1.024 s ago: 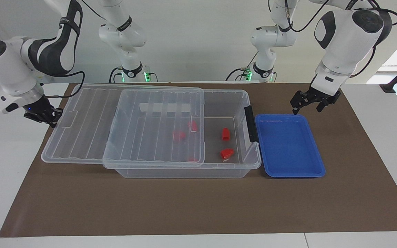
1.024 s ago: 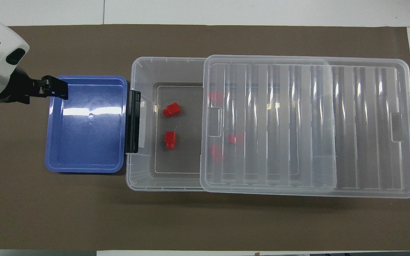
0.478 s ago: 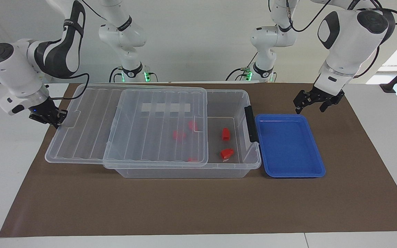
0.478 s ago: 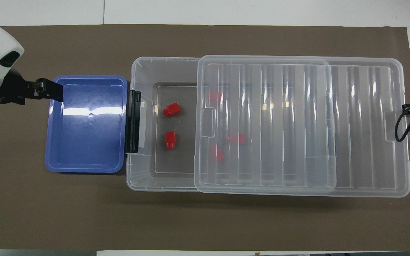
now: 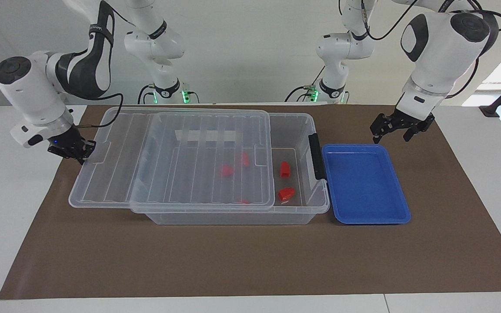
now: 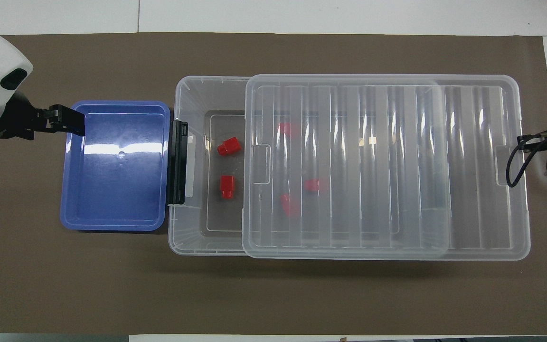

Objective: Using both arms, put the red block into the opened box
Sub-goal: 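Slide the clear lid back toward the blue tray with the right gripper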

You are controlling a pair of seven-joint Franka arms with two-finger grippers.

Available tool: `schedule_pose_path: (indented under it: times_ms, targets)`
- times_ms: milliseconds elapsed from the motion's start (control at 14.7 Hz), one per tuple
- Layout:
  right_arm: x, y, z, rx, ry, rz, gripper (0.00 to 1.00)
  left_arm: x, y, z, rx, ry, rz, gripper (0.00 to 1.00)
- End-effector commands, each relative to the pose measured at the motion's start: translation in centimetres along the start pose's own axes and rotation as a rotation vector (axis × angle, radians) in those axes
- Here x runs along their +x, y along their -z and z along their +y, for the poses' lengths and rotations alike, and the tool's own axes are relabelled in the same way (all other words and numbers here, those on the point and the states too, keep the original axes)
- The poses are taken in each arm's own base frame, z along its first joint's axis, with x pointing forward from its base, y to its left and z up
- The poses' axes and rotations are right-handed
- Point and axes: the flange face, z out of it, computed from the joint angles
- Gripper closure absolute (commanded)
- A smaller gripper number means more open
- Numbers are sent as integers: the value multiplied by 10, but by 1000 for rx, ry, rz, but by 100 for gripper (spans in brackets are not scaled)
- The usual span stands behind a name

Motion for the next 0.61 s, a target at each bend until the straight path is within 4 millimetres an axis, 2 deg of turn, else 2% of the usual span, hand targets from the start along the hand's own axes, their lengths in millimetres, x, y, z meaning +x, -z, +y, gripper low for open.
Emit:
schedule_pose_path:
  times_ms: [0,546]
  targets:
    - [-5,0,-25,23,-31,-4,100,-12,6,-4,5,-11,4,0]
    - [-12,-8,-42,56,-93,-22,100,-10,9,-6,-6,-36,37,0]
